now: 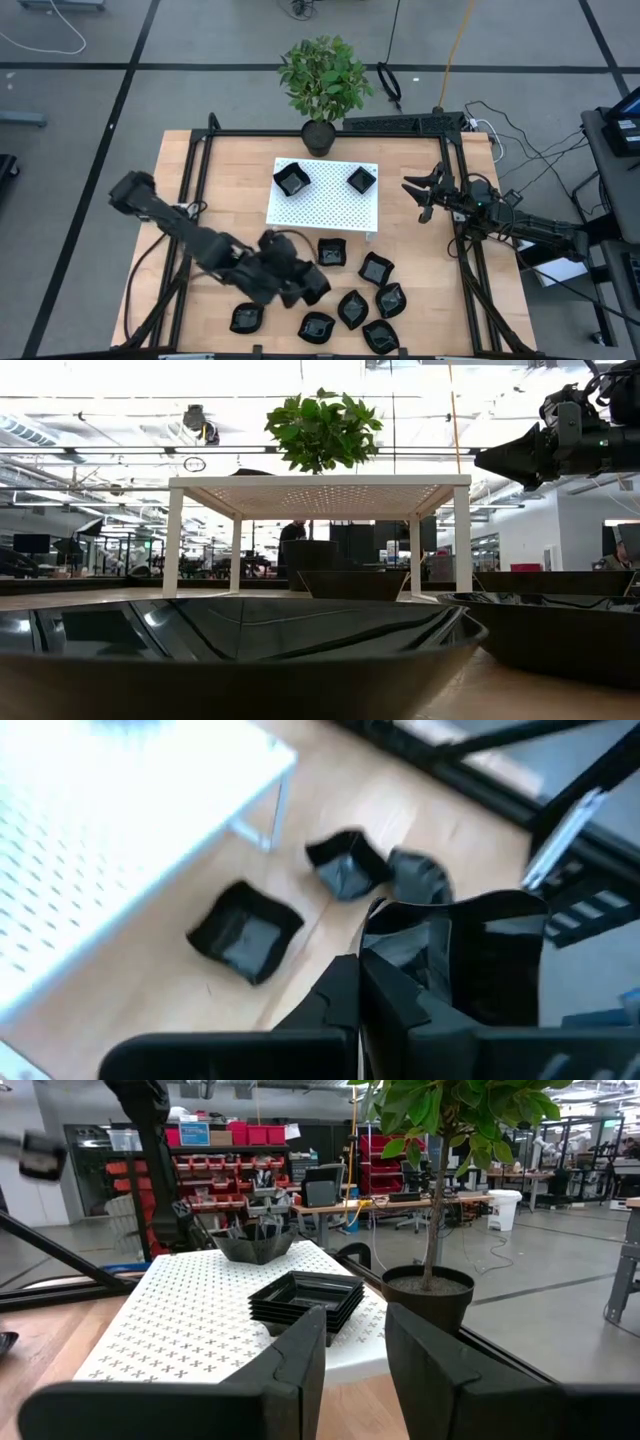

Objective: Pick & Place Mini shaped plates
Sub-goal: Stack the black distorted square plate on top of the black distorted square plate on the shelf

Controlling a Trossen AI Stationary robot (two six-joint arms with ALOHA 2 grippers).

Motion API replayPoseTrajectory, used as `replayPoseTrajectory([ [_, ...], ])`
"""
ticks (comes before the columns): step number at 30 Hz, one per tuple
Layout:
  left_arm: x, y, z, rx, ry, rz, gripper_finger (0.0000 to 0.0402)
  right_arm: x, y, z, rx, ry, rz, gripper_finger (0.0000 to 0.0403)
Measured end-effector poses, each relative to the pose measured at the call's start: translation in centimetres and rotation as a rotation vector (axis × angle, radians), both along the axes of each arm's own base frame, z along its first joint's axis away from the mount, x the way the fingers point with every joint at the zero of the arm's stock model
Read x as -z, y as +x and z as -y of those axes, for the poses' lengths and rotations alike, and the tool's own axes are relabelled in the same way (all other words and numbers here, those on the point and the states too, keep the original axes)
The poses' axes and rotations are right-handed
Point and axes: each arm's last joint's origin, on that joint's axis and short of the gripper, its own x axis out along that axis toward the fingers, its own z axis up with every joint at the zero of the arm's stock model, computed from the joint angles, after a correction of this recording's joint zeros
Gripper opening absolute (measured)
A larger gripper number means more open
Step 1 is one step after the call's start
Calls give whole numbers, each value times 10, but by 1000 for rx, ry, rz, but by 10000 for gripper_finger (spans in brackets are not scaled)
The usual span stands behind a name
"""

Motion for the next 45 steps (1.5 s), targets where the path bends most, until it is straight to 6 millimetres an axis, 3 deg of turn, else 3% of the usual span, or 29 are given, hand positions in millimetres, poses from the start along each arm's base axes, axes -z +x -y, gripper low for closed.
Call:
replayPoseTrajectory([
  [7,-44,-29,-19,-19,67,134,2,0,0,0,0,0,0,96],
  [14,-66,-44,-57,-107,125,153,1,0,0,0,0,0,0,94],
  [22,-68,-54,-117,-246,81,17,1,0,0,0,0,0,0,94],
  [33,-70,-52,-191,-332,101,-71,1,0,0,0,0,0,0,95],
  [45,-65,-59,-232,-330,179,-199,1,0,0,0,0,0,0,95],
])
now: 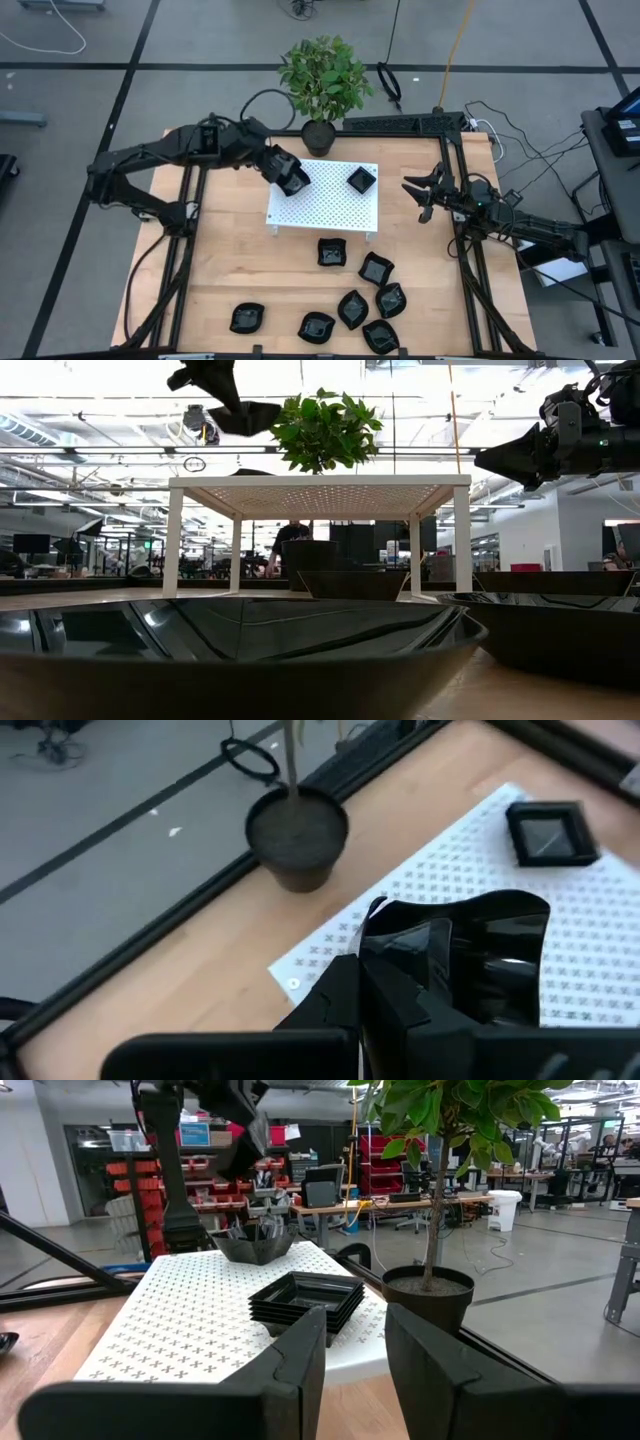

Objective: Pick & Place Mini shaped plates
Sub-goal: Stack the black distorted square plate on top of the black distorted square plate on the shelf

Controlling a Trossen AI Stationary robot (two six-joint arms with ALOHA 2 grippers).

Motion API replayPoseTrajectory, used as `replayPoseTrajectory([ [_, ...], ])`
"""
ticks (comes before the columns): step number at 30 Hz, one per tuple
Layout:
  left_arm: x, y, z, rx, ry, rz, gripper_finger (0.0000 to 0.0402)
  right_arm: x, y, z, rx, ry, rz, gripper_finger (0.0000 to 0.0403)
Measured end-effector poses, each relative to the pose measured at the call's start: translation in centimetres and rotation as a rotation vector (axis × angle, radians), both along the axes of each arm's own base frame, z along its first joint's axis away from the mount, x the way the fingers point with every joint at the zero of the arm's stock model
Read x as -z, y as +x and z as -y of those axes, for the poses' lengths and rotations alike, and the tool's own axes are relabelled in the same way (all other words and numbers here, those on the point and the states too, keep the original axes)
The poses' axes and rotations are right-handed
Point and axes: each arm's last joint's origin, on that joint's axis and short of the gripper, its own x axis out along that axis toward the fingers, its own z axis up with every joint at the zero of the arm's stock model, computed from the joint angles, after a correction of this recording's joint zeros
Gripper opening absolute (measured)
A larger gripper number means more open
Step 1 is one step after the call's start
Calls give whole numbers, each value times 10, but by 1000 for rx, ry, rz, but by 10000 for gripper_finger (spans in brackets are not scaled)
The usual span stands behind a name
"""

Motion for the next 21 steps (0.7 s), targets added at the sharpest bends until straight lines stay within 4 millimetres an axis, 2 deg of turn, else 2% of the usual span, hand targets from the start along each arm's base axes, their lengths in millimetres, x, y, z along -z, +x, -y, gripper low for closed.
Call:
replayPoseTrajectory([
  [12,29,22,-25,17,-74,-143,0,0,0,0,0,0,0,94],
  [21,49,39,-30,54,-123,-213,1,0,0,0,0,0,0,94],
])
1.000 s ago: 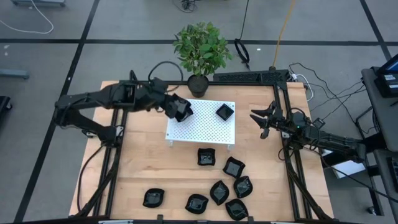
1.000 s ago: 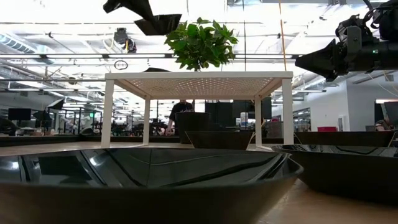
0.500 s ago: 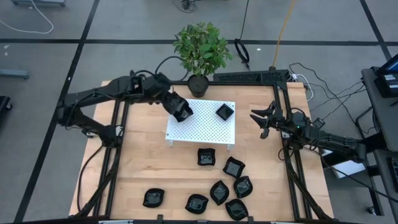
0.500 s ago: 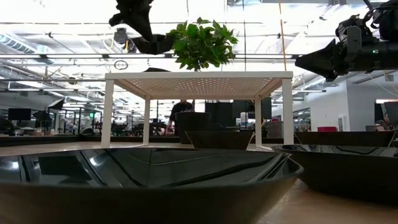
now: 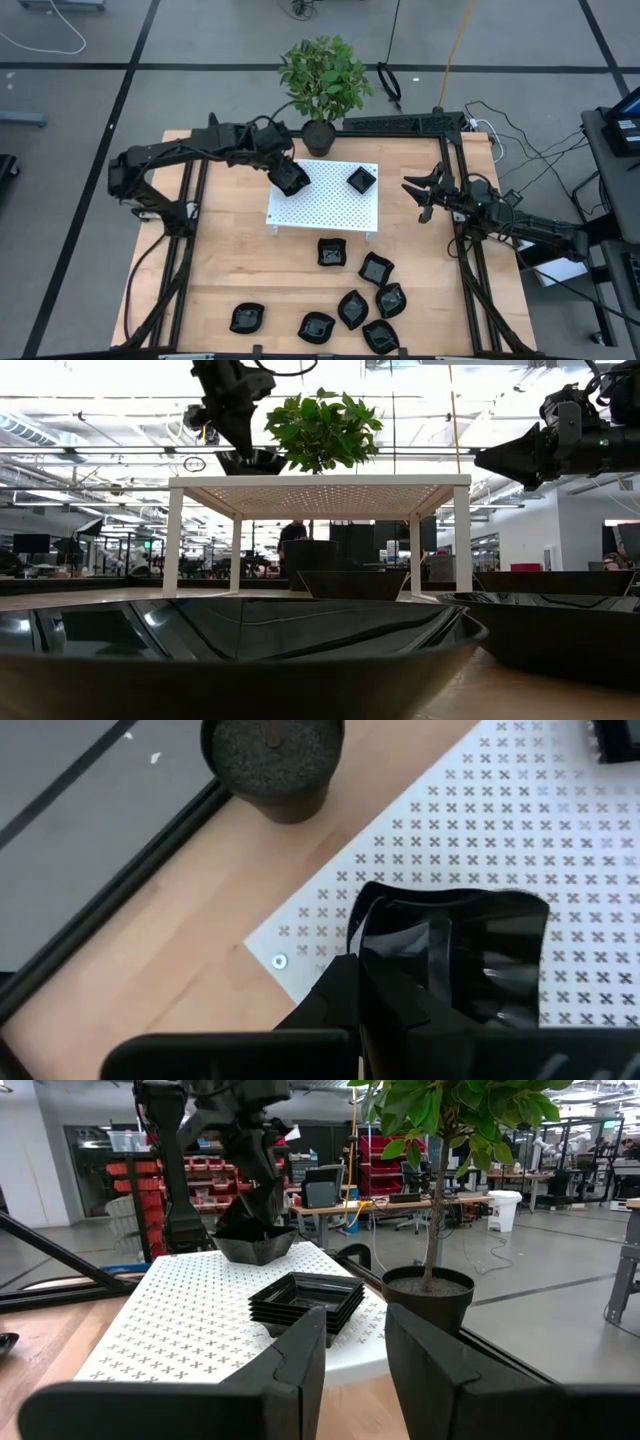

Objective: Pick & Place Mini shaped plates
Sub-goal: Stack the black distorted square plate on top of the black distorted square plate on the shelf

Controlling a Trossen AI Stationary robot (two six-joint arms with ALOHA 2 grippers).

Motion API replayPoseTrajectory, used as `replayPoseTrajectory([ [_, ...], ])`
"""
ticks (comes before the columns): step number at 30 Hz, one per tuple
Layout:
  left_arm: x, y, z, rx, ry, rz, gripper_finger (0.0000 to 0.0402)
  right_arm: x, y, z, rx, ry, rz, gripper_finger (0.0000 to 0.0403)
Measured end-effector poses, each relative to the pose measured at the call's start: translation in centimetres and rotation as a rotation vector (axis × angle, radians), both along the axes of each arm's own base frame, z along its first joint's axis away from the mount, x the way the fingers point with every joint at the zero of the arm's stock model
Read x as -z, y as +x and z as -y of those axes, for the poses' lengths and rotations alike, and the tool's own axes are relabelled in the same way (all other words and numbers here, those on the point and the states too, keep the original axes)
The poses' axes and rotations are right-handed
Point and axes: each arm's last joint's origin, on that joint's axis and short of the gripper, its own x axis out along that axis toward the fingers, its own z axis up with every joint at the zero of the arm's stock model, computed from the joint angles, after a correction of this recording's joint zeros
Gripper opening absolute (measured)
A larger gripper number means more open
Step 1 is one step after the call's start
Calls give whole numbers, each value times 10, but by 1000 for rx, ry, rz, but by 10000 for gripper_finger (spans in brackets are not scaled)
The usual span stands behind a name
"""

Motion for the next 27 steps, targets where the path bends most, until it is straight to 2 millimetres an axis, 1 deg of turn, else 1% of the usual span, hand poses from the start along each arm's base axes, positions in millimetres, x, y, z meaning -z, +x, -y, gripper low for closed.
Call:
replayPoseTrajectory([
  [5,2,1,-3,-4,2,-6,1,0,0,0,0,0,0,96],
  [13,2,2,-1,-9,-3,2,10,0,0,0,-1,0,0,95],
  [17,8,6,0,-19,-11,-23,8,0,0,0,0,0,0,94],
  [21,9,7,0,-22,-13,-23,7,0,0,0,0,0,0,95],
  [24,11,8,-1,-22,-15,-34,17,0,0,0,0,0,0,96],
  [27,10,7,-1,-23,-13,-26,39,0,0,0,0,0,0,94],
])
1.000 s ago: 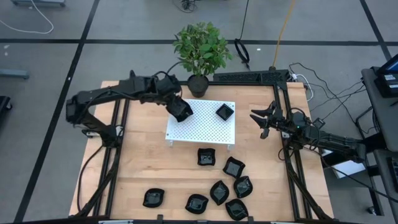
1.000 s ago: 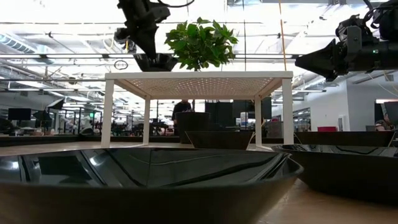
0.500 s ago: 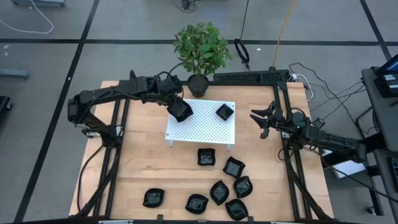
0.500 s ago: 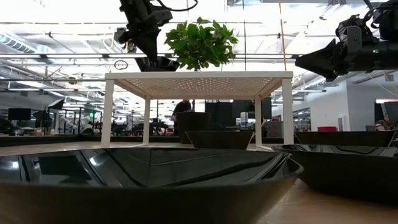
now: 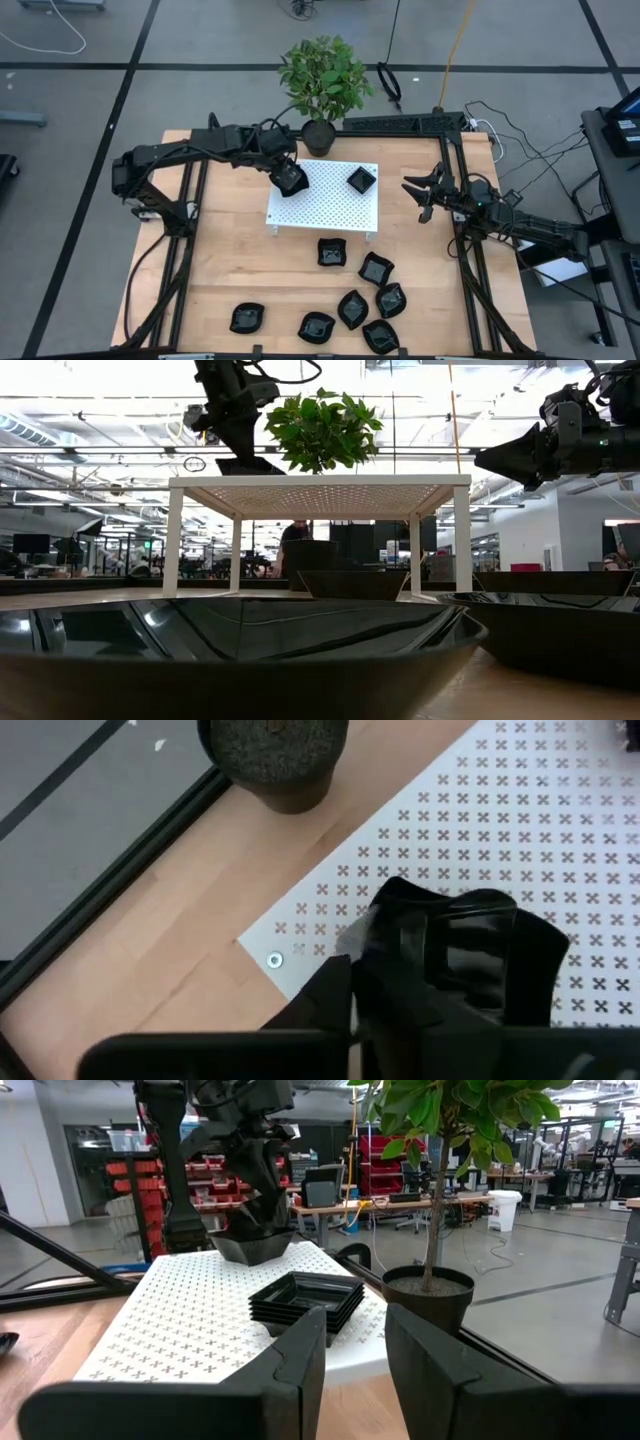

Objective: Pick & Place Mini shaped plates
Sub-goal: Stack the black distorted square plate on top of the black distorted square plate on the shelf

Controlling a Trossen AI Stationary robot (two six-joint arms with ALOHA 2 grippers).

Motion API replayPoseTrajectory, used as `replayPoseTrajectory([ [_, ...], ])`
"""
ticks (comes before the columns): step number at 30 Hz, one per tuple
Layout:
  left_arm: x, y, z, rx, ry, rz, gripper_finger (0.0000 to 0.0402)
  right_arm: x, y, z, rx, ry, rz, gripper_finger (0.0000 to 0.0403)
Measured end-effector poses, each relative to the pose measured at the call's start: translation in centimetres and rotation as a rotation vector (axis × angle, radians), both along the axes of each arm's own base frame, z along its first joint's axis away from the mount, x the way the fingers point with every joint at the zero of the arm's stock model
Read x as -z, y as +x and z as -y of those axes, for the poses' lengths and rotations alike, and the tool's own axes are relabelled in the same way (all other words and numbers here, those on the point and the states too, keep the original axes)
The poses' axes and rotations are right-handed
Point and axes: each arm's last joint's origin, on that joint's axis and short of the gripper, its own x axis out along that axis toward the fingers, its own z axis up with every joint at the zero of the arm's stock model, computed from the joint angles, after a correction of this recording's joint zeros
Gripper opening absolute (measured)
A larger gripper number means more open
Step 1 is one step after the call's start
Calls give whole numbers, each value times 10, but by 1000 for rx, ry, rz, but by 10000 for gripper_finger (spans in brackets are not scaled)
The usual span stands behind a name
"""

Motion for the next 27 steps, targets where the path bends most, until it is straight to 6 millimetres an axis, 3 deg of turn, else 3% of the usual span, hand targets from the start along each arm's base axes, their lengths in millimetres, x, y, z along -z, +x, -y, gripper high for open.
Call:
replayPoseTrajectory([
  [9,0,2,5,16,1,0,127,0,0,0,0,0,0,94],
  [15,0,4,11,85,21,-19,166,0,0,0,0,0,0,96],
  [20,-4,4,15,157,77,-44,169,0,0,0,0,0,0,94],
  [27,-17,4,13,102,176,-29,140,0,0,0,0,0,0,94],
])
